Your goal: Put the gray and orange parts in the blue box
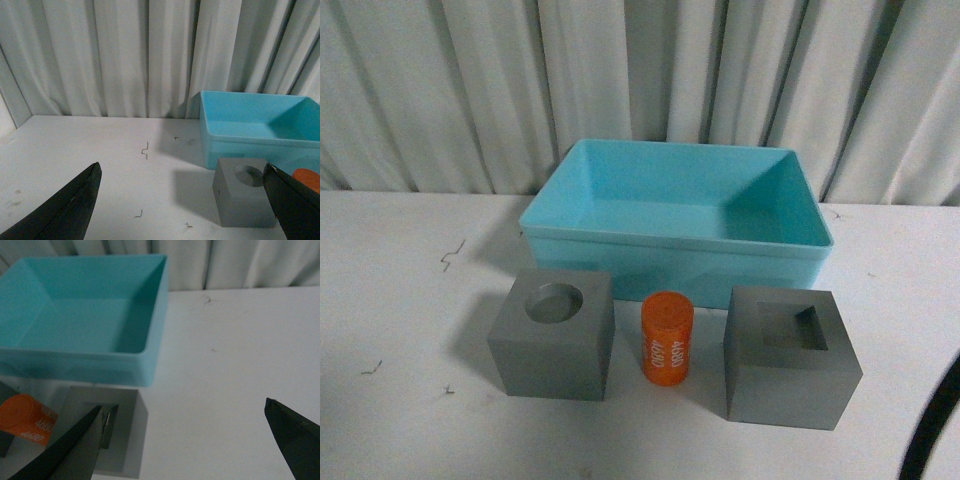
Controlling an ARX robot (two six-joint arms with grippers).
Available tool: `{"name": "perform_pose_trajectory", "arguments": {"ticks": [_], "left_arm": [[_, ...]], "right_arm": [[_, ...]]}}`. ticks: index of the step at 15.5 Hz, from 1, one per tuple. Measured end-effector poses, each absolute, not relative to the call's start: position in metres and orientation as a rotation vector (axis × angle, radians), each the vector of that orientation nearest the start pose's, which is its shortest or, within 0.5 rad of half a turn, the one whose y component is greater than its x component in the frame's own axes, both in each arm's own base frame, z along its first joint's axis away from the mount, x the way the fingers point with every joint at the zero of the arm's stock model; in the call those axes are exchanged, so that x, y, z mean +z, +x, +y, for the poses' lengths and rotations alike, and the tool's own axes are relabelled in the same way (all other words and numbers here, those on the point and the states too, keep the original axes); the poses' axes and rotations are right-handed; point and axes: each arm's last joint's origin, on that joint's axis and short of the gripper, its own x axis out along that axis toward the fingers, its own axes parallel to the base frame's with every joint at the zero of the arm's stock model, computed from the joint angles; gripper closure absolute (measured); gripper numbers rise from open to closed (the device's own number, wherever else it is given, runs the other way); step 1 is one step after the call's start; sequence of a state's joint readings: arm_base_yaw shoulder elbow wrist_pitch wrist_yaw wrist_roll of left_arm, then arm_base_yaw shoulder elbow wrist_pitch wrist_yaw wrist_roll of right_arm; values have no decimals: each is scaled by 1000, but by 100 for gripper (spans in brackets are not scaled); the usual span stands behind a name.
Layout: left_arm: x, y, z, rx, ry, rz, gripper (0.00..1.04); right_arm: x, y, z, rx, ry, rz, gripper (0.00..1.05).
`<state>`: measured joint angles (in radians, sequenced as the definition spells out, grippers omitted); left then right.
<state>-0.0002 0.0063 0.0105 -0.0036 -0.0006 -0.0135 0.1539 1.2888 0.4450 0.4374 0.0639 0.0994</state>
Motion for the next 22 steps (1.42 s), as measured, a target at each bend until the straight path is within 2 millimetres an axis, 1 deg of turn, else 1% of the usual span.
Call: {"name": "perform_pose_trajectory", "arguments": {"ticks": [1, 3, 5, 7, 10, 11, 12, 13, 15, 17, 18, 19, 22], "left_arm": [[166, 97, 0, 0, -14, -1, 7], [166, 97, 0, 0, -14, -1, 7], [166, 97, 0, 0, -14, -1, 7], [166, 97, 0, 0, -14, -1, 7], [166, 97, 0, 0, -14, -1, 7], [166, 97, 0, 1, -14, -1, 7], [166, 97, 0, 0, -14, -1, 7], [166, 97, 0, 0, -14, -1, 7], [166, 97, 0, 0, -14, -1, 7], [166, 97, 0, 0, -14, -1, 7], [166, 97, 0, 0, -14, -1, 7], [166, 97, 0, 0, -14, -1, 7], [166, 97, 0, 0, -14, -1, 7]], "right_arm": [[163, 247, 51, 91, 55, 440, 6], [135, 255, 72, 110, 66, 519, 6], [117, 266, 78, 78, 91, 557, 6], [107, 277, 82, 66, 111, 586, 6], [104, 297, 94, 68, 140, 594, 6], [98, 304, 98, 61, 135, 622, 6], [91, 304, 100, 47, 144, 656, 6], [90, 304, 100, 39, 140, 659, 7], [89, 304, 100, 34, 142, 665, 19], [87, 302, 99, 30, 139, 678, 38], [86, 302, 99, 29, 140, 679, 50], [86, 302, 97, 28, 144, 679, 60], [85, 300, 96, 29, 144, 680, 81]]}}
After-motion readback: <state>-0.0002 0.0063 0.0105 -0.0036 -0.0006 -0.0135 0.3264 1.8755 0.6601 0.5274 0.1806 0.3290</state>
